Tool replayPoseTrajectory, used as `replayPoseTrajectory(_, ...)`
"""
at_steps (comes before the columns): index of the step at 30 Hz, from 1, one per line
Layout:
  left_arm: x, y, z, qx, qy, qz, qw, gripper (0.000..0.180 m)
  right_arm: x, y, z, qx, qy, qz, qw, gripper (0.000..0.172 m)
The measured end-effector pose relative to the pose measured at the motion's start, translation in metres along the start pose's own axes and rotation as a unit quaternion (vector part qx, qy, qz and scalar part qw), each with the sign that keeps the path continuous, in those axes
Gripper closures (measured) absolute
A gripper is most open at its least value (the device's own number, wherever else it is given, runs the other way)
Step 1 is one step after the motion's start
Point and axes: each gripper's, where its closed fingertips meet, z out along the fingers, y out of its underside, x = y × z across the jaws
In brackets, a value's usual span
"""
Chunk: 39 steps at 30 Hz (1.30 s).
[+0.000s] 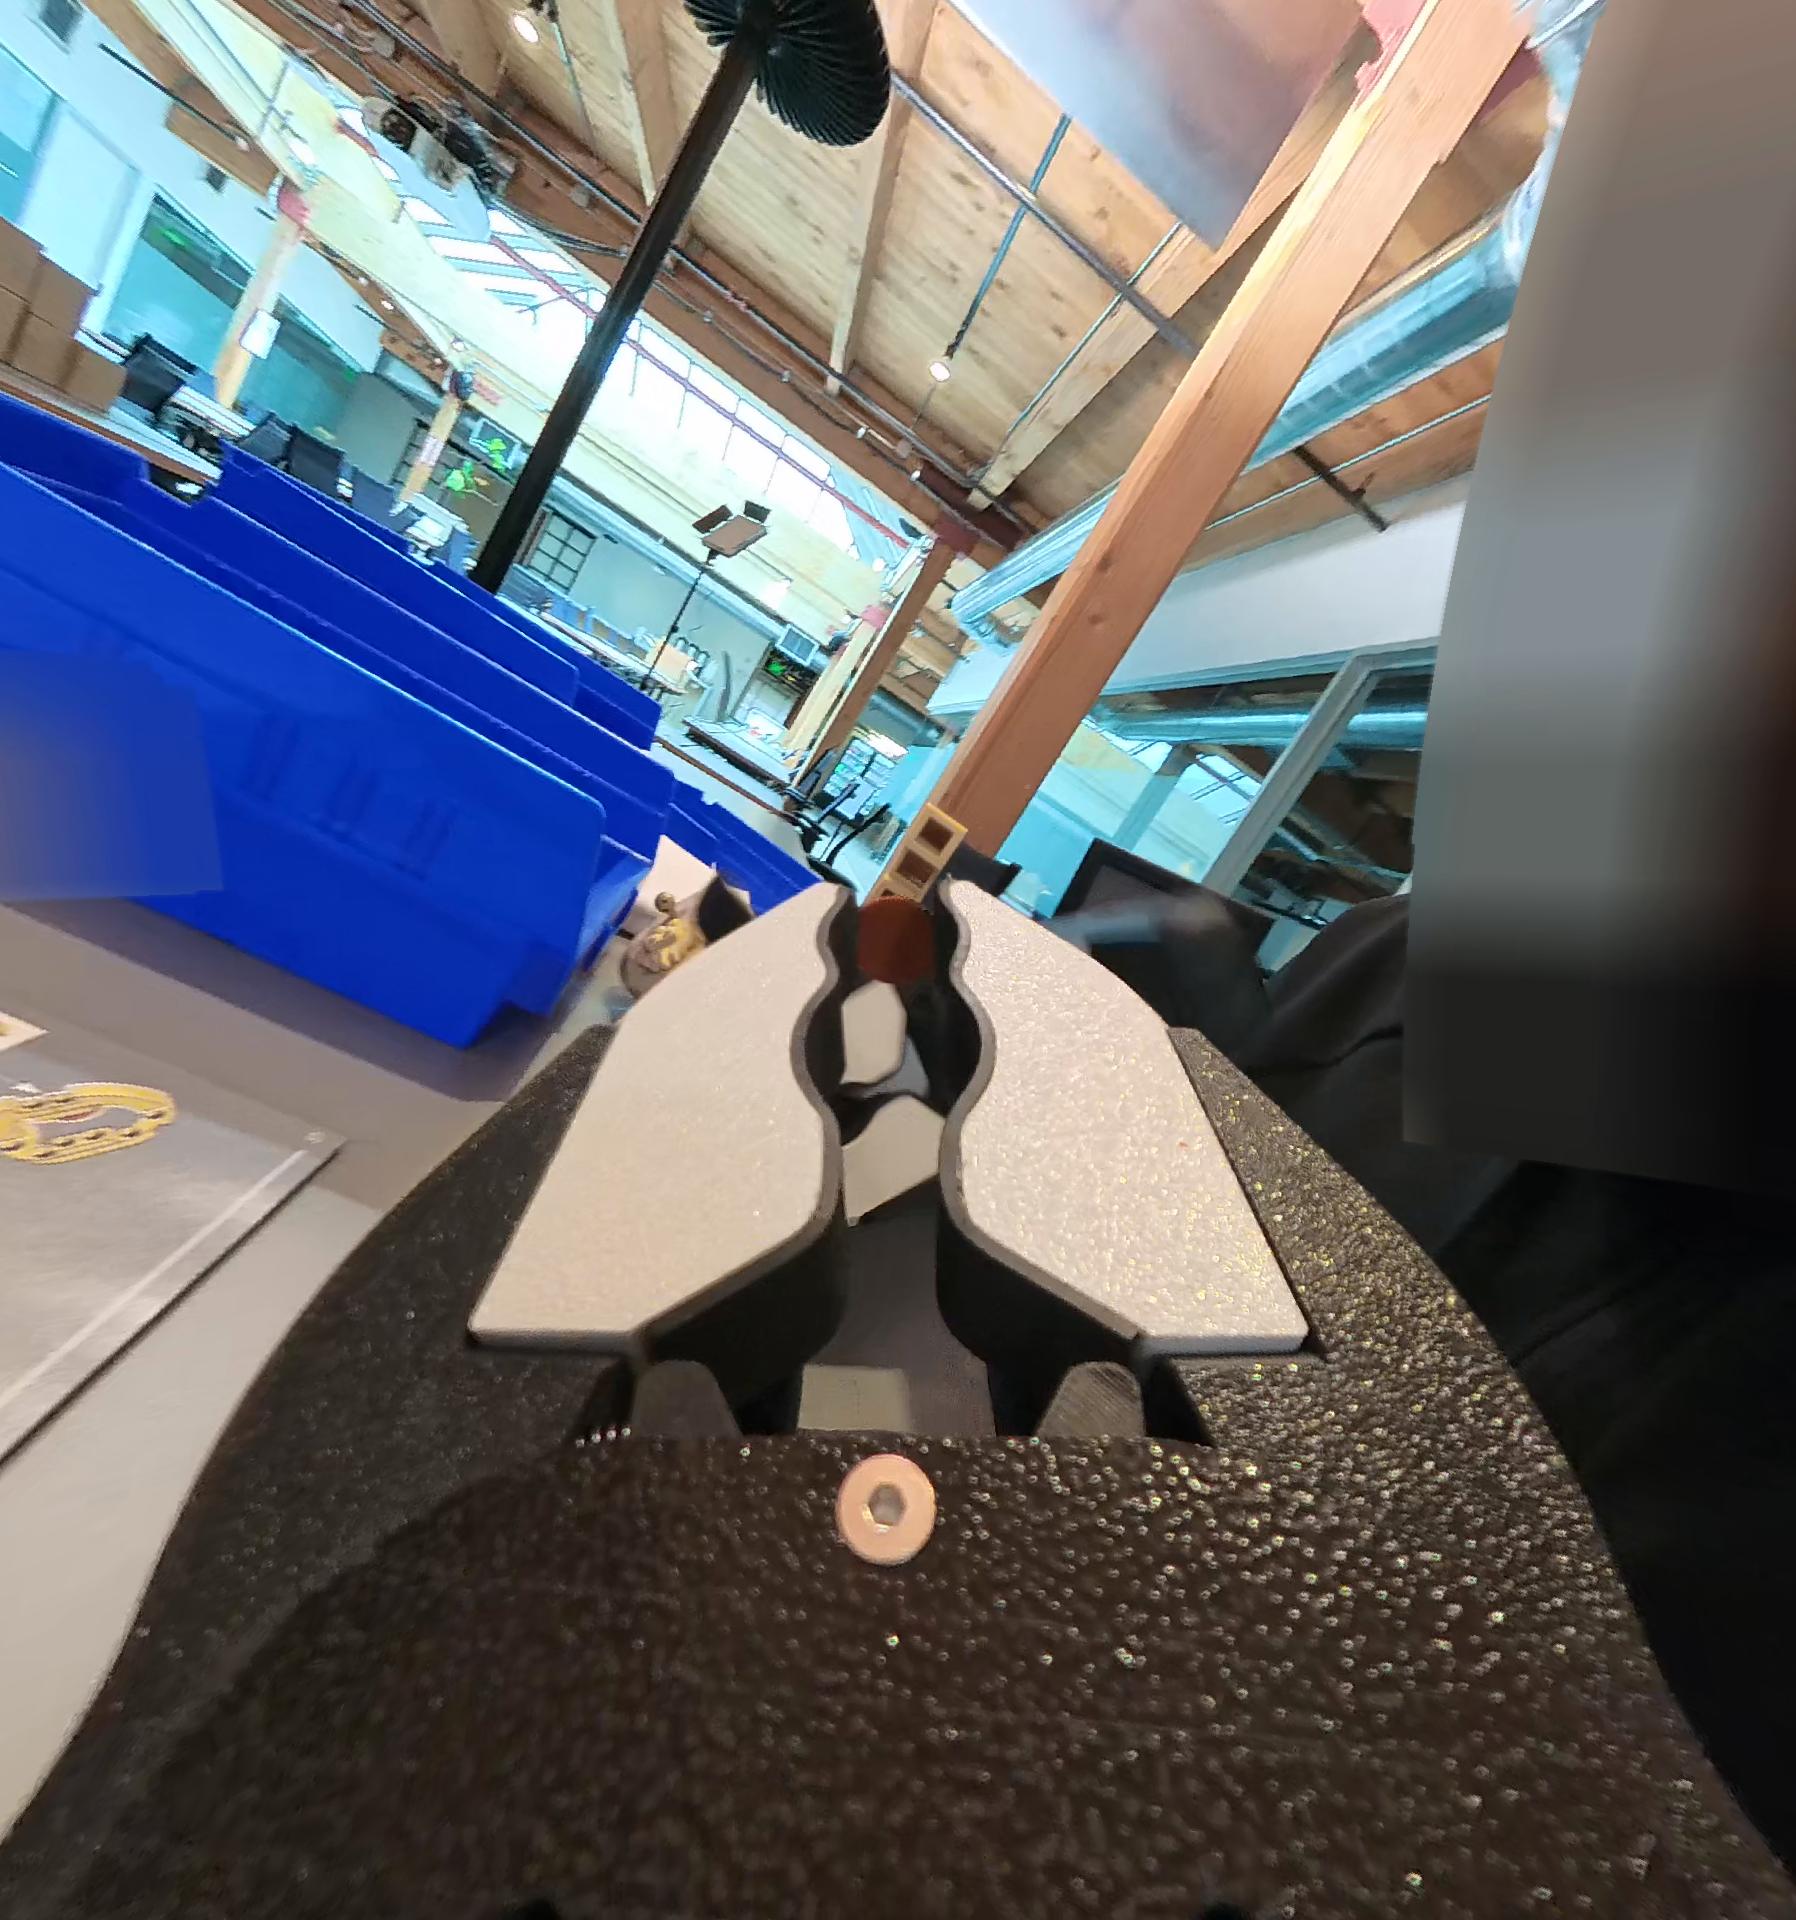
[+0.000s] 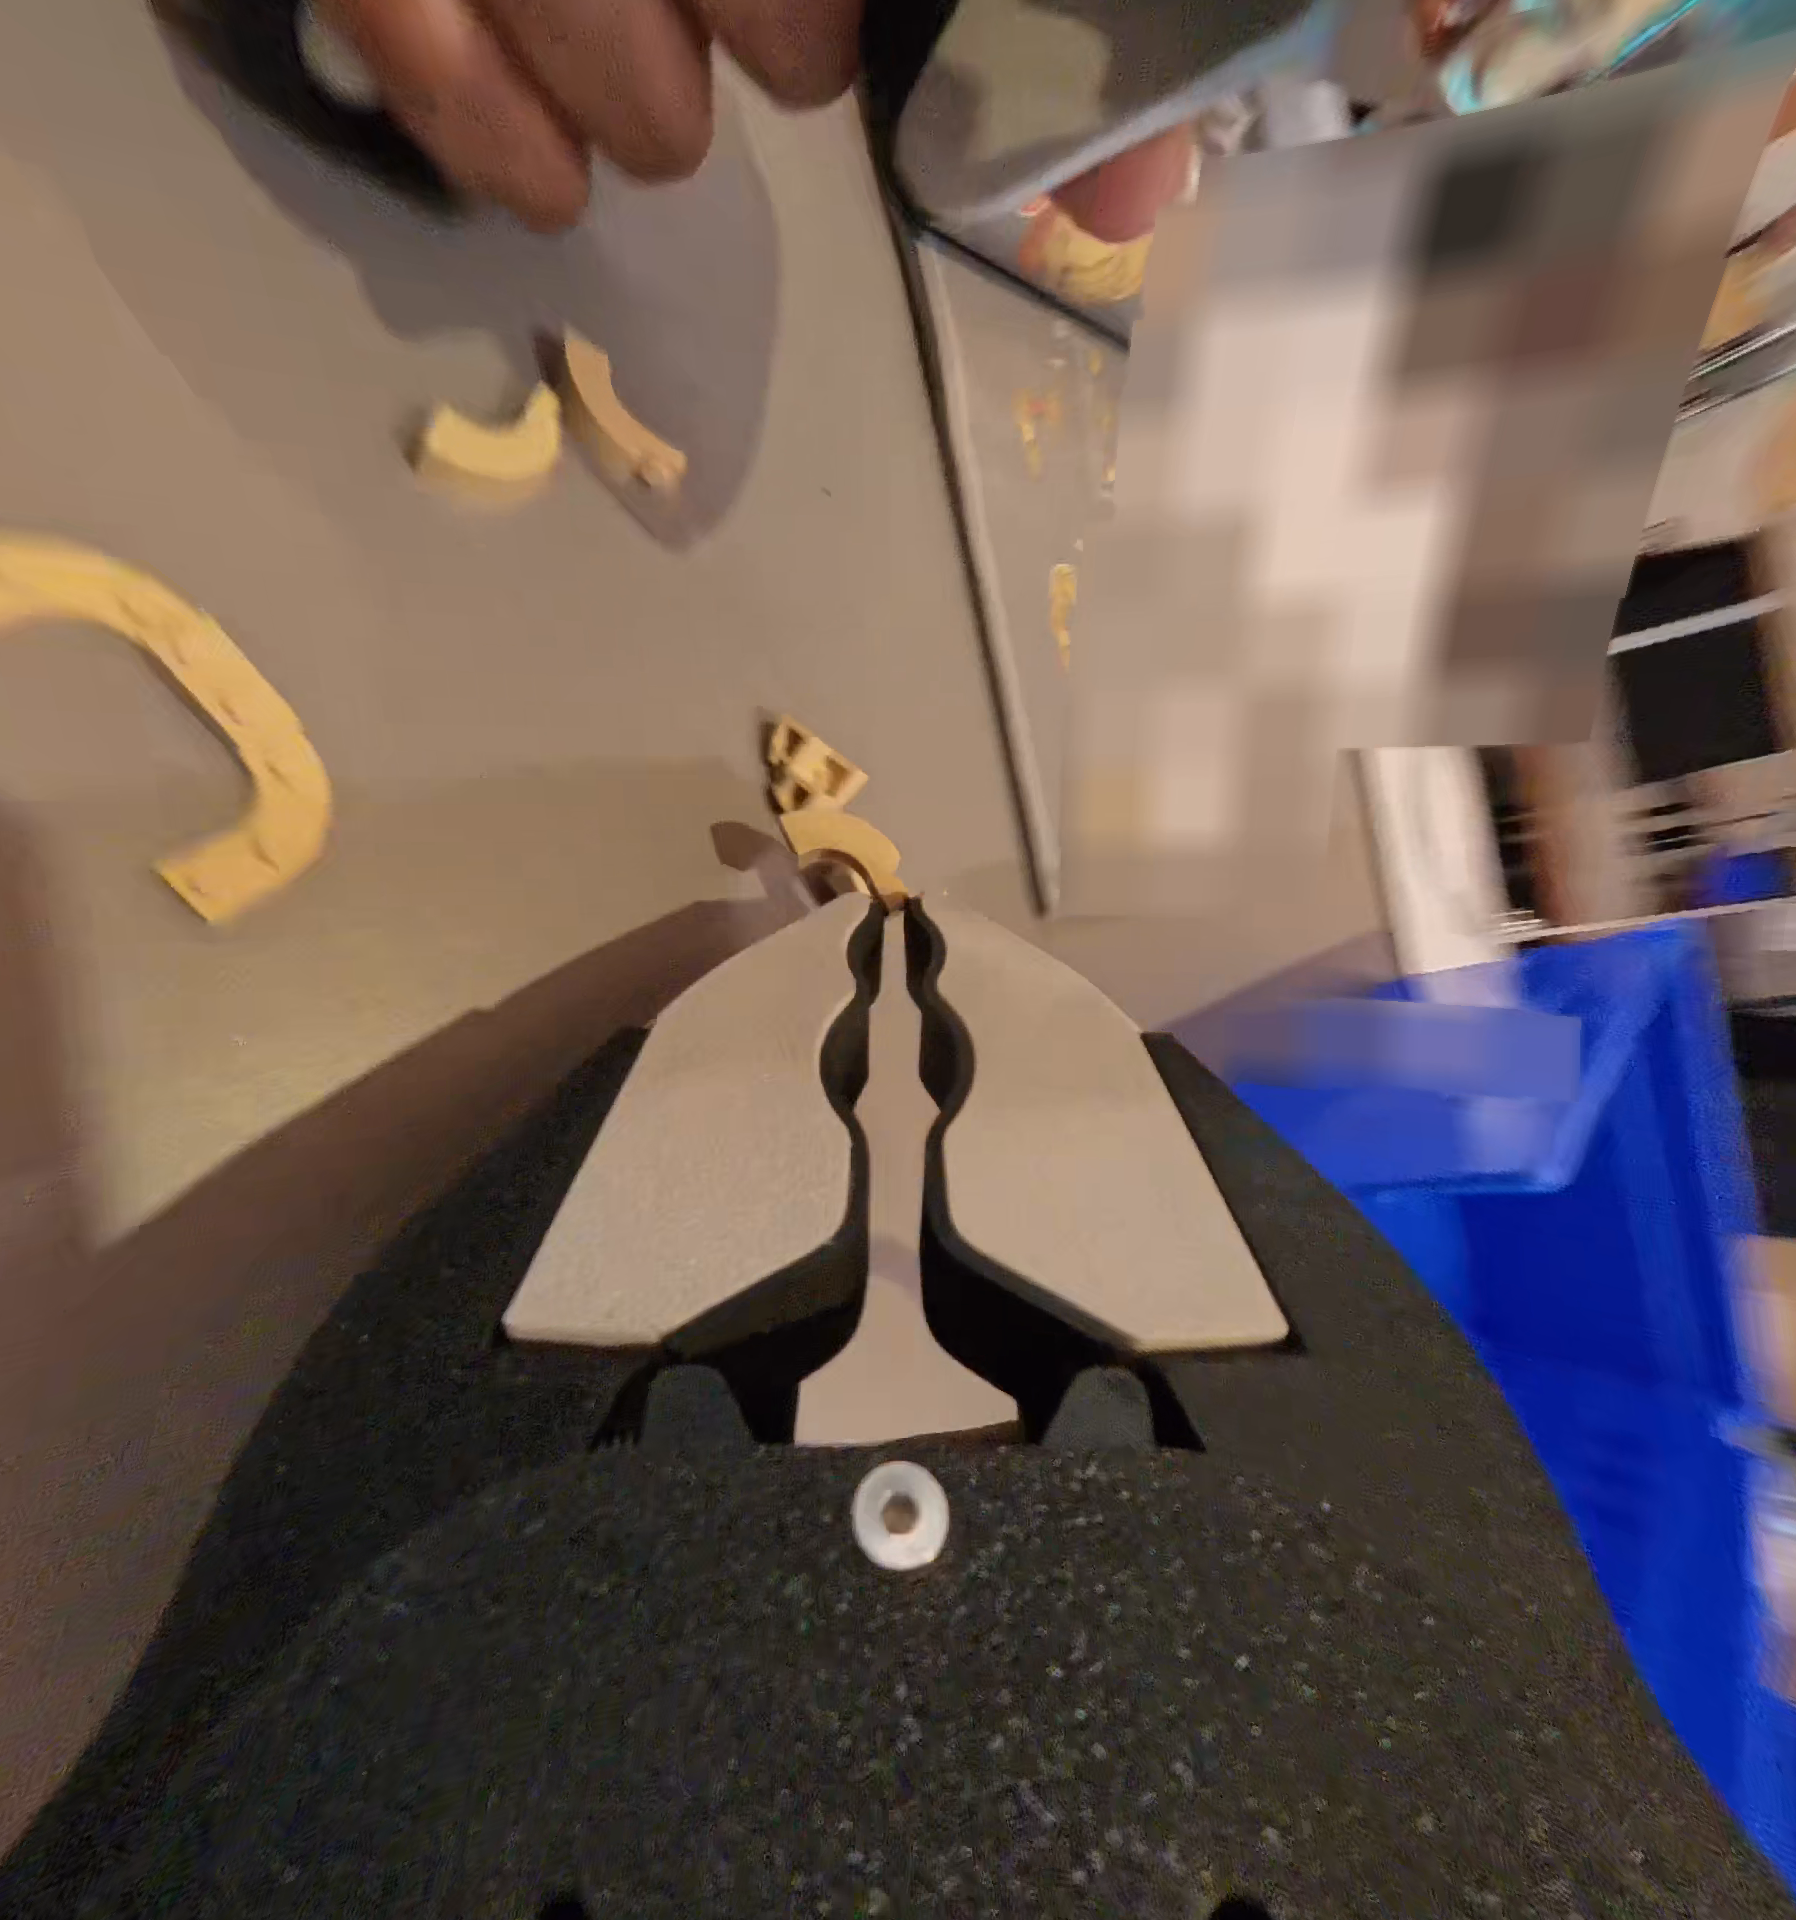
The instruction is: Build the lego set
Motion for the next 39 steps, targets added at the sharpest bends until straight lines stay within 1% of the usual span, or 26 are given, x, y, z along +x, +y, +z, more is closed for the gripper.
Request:
replayPoseTrajectory(2,-0.001,-0.001,-0.001,0.001,-0.004,0.002,1.0,0.168,0.003,0.004,-0.003,-0.009,0.064,-0.097,0.993,0.168)
replayPoseTrajectory(3,-0.002,-0.001,-0.002,0.002,-0.005,0.002,1.0,0.168,-0.001,0.005,-0.004,-0.007,0.076,-0.134,0.988,0.168)
replayPoseTrajectory(4,-0.002,-0.002,-0.002,0.003,-0.006,0.001,1.0,0.168,-0.007,0.007,-0.005,-0.004,0.076,-0.154,0.985,0.168)
replayPoseTrajectory(5,-0.002,-0.001,-0.002,0.002,-0.006,0.001,1.0,0.168,-0.01,0.008,-0.006,-0.001,0.072,-0.156,0.985,0.168)
replayPoseTrajectory(8,-0.002,0.0,-0.001,-0.002,-0.008,0.007,1.0,0.167,-0.015,0.003,-0.016,0.031,0.05,-0.112,0.992,0.168)
replayPoseTrajectory(13,-0.001,0.003,0.001,-0.008,-0.011,0.014,1.0,0.168,-0.025,0.005,-0.027,0.049,0.006,-0.066,0.997,0.164)
replayPoseTrajectory(15,-0.001,0.004,0.001,-0.011,-0.011,0.016,1.0,0.168,-0.032,0.005,-0.032,0.057,-0.021,-0.032,0.998,0.161)
replayPoseTrajectory(22,0.0,0.006,0.003,-0.017,-0.01,0.019,1.0,0.167,-0.029,0.01,-0.048,0.071,-0.078,0.093,0.99,0.159)
replayPoseTrajectory(25,0.001,0.007,0.004,-0.018,-0.01,0.019,1.0,0.167,-0.03,0.011,-0.048,0.068,-0.103,0.096,0.988,0.16)
replayPoseTrajectory(30,0.0,0.007,0.004,-0.02,-0.012,0.021,1.0,0.168,-0.045,0.011,-0.044,0.026,-0.153,0.085,0.984,0.167)
replayPoseTrajectory(35,0.001,0.009,0.004,-0.026,-0.012,0.023,0.999,0.168,-0.056,0.015,-0.034,-0.014,-0.186,0.102,0.977,0.165)
replayPoseTrajectory(39,0.001,0.009,0.004,-0.026,-0.012,0.022,0.999,0.168,-0.045,0.015,-0.021,-0.024,-0.189,0.127,0.973,0.163)
